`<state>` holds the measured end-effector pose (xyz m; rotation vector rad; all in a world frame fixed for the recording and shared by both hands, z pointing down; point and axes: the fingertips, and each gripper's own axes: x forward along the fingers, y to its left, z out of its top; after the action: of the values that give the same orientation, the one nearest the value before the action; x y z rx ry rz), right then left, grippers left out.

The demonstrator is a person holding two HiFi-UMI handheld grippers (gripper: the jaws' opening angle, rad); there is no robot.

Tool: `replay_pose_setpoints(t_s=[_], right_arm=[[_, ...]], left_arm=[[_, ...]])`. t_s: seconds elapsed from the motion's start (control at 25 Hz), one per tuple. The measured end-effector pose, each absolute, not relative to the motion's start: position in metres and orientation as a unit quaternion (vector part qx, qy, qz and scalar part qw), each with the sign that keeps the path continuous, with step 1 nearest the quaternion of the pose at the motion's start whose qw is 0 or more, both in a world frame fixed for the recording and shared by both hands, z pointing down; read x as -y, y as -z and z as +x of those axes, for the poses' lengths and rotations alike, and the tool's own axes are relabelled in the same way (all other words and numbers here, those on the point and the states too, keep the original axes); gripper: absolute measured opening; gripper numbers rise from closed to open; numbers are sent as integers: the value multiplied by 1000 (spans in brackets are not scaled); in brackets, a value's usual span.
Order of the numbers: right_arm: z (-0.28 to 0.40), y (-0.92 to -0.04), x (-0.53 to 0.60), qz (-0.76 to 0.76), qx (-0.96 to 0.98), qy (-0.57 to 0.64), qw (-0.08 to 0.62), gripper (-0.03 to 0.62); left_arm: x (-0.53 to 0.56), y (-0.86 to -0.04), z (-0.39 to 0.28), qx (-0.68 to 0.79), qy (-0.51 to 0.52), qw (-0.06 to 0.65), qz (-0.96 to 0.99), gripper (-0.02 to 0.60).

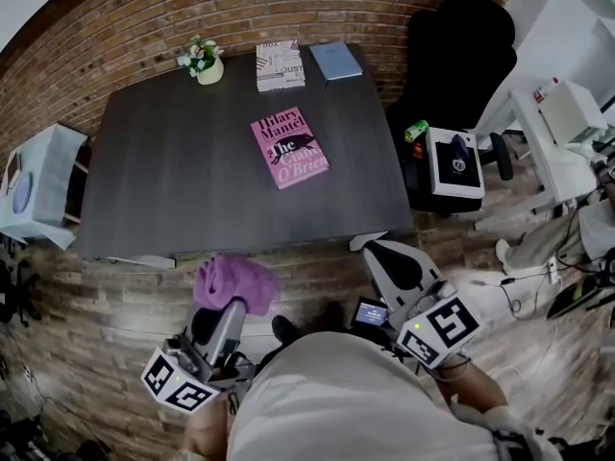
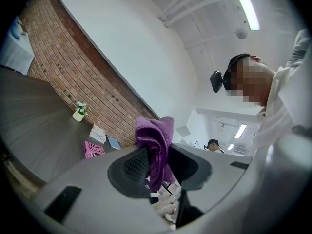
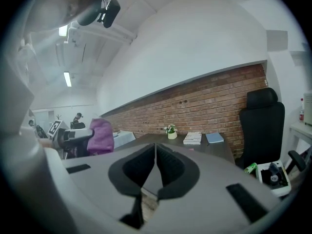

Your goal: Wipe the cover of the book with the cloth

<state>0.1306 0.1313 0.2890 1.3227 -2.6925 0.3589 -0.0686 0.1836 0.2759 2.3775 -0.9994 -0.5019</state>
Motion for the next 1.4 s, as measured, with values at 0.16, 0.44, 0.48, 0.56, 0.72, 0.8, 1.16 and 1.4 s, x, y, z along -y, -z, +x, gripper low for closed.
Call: replay_pose_setpoints(t_s=[0.16,0.44,0.48,0.56,0.72,0.8,1.16,1.4], right_arm=[[118,-284,-131,446,885,-124,50,15],[112,-283,-139,461,876,-132,54,14],[114,-283,-139,465,874,-132,54,14],[119,-283,-140,473,870,-130,55,12],[127,-281,-140,485,864,-124,59,12],[126,-281,-141,487,863,-123,61,12],[124,-281,-148,483,865,-112,76,12],[123,-283,-156,482,866,-109,82,12]], left_arm=[[-185,-277,-80,357,188,255,879,115],[-186,-280,-86,334,188,267,884,115],[-186,-281,-85,332,187,267,885,115],[-186,-282,-85,328,187,267,887,115],[-188,-282,-84,322,186,267,889,115],[-189,-284,-84,320,184,268,890,115],[-196,-284,-75,308,181,270,894,115],[-204,-285,-71,304,177,271,896,115]])
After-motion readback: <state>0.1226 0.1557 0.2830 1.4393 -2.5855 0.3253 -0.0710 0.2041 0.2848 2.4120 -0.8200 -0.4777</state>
